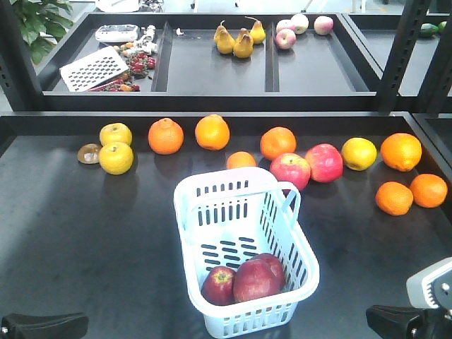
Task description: Pick three apples into basket with both arms
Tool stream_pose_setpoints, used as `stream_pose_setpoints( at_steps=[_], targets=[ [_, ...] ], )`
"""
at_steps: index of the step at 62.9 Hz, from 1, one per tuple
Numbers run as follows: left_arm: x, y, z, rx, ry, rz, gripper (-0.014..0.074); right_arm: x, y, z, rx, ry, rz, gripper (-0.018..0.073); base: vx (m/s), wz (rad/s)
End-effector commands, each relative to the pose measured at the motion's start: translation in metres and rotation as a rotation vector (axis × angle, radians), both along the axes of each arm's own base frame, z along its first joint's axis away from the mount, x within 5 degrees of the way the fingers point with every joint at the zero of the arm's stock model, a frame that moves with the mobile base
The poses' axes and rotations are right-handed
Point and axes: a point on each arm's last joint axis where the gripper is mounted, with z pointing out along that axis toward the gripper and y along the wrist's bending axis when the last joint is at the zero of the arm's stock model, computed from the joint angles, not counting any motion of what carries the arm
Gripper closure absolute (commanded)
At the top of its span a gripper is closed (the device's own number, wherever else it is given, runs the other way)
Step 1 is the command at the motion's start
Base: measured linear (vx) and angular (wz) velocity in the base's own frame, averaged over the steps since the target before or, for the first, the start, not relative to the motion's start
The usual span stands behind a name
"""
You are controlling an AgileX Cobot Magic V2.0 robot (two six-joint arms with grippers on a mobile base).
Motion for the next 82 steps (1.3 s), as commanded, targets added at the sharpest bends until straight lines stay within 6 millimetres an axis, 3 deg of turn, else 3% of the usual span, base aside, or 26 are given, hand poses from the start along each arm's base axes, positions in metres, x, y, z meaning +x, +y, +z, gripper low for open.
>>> stream_pose_setpoints(
  at_steps=[1, 24, 42, 68, 82],
  targets=[
    [0.005, 0.000, 0.012, -0.050, -0.038, 0.043, 0.0603, 0.006, 0.001, 0.012, 0.029, -0.083, -0.010, 0.0568, 0.00, 0.00],
    [0.005, 0.003, 0.008, 0.021, -0.042, 0.049, 0.0603, 0.006, 0.001, 0.012, 0.029, -0.083, -0.010, 0.0568, 0.00, 0.00],
    [0.010, 0.021, -0.003, 0.123, 0.036, 0.252, 0.0603, 0.006, 0.001, 0.012, 0.029, -0.083, -0.010, 0.0568, 0.00, 0.00],
    [-0.013, 0.038, -0.062, 0.008, -0.107, 0.340, 0.0603, 0.006, 0.001, 0.012, 0.029, -0.083, -0.010, 0.0568, 0.00, 0.00],
    [-0.022, 0.043, -0.058, -0.023, -0.259, 0.330, 0.0603, 0.006, 0.001, 0.012, 0.029, -0.083, -0.010, 0.0568, 0.00, 0.00]
  ],
)
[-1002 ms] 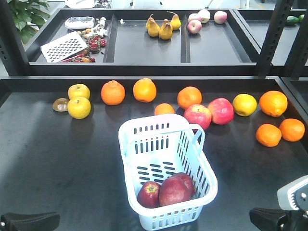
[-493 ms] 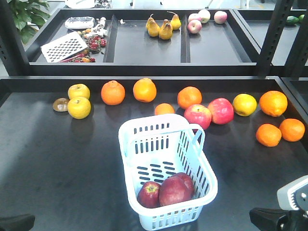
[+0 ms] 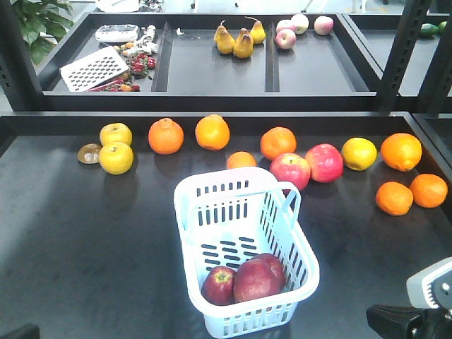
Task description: Pick three apples into basket with both arms
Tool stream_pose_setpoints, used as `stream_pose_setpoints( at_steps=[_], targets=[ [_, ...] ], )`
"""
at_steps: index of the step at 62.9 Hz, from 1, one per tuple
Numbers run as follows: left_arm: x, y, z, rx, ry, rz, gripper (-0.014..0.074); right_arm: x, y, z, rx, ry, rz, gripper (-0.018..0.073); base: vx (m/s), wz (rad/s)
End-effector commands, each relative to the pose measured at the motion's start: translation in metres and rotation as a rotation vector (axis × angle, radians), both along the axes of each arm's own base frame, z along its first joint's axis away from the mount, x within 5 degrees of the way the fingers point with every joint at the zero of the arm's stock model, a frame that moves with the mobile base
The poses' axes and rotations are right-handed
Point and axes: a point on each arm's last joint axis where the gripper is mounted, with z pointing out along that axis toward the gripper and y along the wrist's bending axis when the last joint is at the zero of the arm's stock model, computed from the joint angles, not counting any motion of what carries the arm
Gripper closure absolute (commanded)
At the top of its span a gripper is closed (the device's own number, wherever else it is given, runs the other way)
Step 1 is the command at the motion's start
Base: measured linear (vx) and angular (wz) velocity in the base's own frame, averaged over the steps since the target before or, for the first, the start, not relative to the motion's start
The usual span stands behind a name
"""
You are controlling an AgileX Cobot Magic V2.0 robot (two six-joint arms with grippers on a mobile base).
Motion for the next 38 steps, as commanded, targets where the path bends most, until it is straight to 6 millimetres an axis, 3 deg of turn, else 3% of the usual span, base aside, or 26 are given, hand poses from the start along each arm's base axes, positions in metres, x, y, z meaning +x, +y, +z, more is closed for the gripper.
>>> stream_pose_setpoints(
  at_steps=[1, 20, 38],
  targets=[
    [-0.001, 0.002, 0.008, -0.021, -0.137, 0.011, 0.0603, 0.006, 0.001, 0.012, 0.031, -0.082, -0.011, 0.0568, 0.00, 0.00],
    [-0.008, 0.023, 0.019, -0.004, -0.314, 0.266, 0.0603, 0.006, 0.001, 0.012, 0.029, -0.078, -0.010, 0.0568, 0.00, 0.00],
    [-0.012, 0.032, 0.026, 0.038, -0.429, 0.401, 0.0603, 0.006, 0.001, 0.012, 0.029, -0.078, -0.010, 0.0568, 0.00, 0.00]
  ],
)
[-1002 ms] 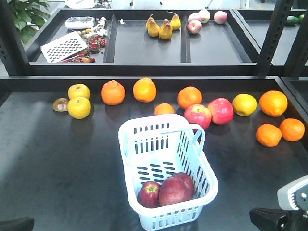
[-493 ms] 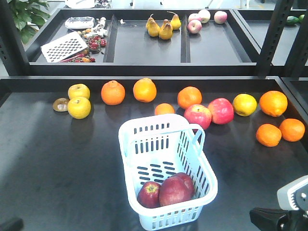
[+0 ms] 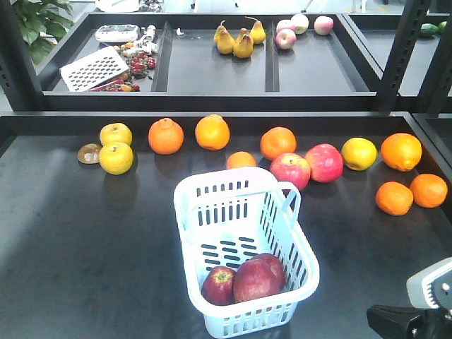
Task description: Pick three apples into basket with both arms
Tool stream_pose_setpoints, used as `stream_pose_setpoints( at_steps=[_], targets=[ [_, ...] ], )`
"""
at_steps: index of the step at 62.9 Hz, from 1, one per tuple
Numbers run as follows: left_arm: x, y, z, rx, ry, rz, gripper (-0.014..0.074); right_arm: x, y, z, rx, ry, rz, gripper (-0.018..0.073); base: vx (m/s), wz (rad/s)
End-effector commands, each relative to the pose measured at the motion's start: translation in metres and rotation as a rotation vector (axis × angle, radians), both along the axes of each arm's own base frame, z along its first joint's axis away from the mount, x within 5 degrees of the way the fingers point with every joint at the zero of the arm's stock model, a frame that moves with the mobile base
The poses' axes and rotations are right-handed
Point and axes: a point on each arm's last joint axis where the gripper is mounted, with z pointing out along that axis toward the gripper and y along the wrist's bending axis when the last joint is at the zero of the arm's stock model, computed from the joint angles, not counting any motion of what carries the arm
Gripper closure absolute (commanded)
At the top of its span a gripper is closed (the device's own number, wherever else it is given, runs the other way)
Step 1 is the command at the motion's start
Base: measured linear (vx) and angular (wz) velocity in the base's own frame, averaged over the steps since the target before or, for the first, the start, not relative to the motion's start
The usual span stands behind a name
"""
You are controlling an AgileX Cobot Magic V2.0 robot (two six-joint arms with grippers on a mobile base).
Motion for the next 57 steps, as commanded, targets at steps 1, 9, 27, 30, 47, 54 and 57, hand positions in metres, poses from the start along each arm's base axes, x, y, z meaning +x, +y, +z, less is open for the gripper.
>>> stream_pose_setpoints(
  at_steps=[1, 9, 27, 30, 47, 54, 57],
  targets=[
    [-0.0002, 0.0013, 0.0083, -0.007, -0.122, 0.023, 0.0603, 0.0057, 0.0013, 0.0122, 0.029, -0.078, -0.010, 0.0568, 0.00, 0.00],
    [-0.0003, 0.0016, 0.0131, -0.008, -0.175, 0.031, 0.0603, 0.0057, 0.0013, 0.0122, 0.029, -0.078, -0.010, 0.0568, 0.00, 0.00],
    [-0.0004, 0.0016, 0.0146, -0.008, -0.191, 0.030, 0.0603, 0.0057, 0.0013, 0.0122, 0.029, -0.078, -0.010, 0.0568, 0.00, 0.00],
    [-0.0004, 0.0016, 0.0146, -0.008, -0.191, 0.030, 0.0603, 0.0057, 0.0013, 0.0122, 0.029, -0.078, -0.010, 0.0568, 0.00, 0.00],
    [-0.0004, 0.0016, 0.0146, -0.007, -0.190, 0.030, 0.0603, 0.0057, 0.0013, 0.0123, 0.030, -0.080, -0.010, 0.0568, 0.00, 0.00],
    [-0.0004, 0.0016, 0.0146, -0.007, -0.190, 0.030, 0.0603, 0.0057, 0.0013, 0.0123, 0.030, -0.080, -0.010, 0.0568, 0.00, 0.00],
    [-0.0004, 0.0016, 0.0146, -0.007, -0.190, 0.030, 0.0603, 0.0057, 0.0013, 0.0123, 0.030, -0.080, -0.010, 0.0568, 0.00, 0.00]
  ],
)
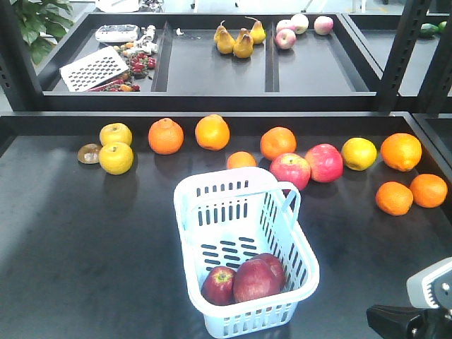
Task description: Pick three apples into basket with both arms
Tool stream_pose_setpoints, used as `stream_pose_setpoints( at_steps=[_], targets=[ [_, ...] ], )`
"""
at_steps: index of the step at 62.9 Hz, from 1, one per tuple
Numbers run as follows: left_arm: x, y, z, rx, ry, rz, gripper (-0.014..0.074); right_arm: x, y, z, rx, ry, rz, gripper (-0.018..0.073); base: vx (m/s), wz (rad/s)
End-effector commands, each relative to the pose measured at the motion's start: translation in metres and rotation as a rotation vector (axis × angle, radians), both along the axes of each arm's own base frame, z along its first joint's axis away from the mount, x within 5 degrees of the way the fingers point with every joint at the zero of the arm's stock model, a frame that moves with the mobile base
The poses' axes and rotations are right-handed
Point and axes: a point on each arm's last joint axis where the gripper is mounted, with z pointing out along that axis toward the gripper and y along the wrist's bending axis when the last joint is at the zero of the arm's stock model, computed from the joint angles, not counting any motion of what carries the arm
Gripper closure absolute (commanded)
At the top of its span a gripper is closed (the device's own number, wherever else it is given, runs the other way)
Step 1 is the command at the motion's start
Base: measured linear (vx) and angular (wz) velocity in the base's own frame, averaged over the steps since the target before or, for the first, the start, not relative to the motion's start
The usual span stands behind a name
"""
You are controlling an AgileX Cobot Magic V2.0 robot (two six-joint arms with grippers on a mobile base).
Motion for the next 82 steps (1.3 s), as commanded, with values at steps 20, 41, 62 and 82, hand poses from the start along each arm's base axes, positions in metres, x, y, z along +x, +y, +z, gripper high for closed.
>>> stream_pose_setpoints(
  at_steps=[20, 41, 62, 82],
  targets=[
    [-0.001, 0.000, 0.005, -0.009, -0.088, 0.000, 0.0603, 0.006, 0.001, 0.012, 0.029, -0.079, -0.010, 0.0568, 0.00, 0.00],
    [-0.001, 0.000, 0.005, -0.009, -0.088, 0.000, 0.0603, 0.006, 0.001, 0.012, 0.030, -0.081, -0.011, 0.0568, 0.00, 0.00],
    [-0.001, 0.000, 0.005, -0.009, -0.088, 0.000, 0.0603, 0.006, 0.001, 0.013, 0.032, -0.085, -0.011, 0.0568, 0.00, 0.00],
    [-0.001, 0.000, 0.005, -0.009, -0.088, 0.000, 0.0603, 0.012, -0.001, 0.003, 0.135, -0.271, -0.081, 0.0568, 0.00, 0.00]
  ],
)
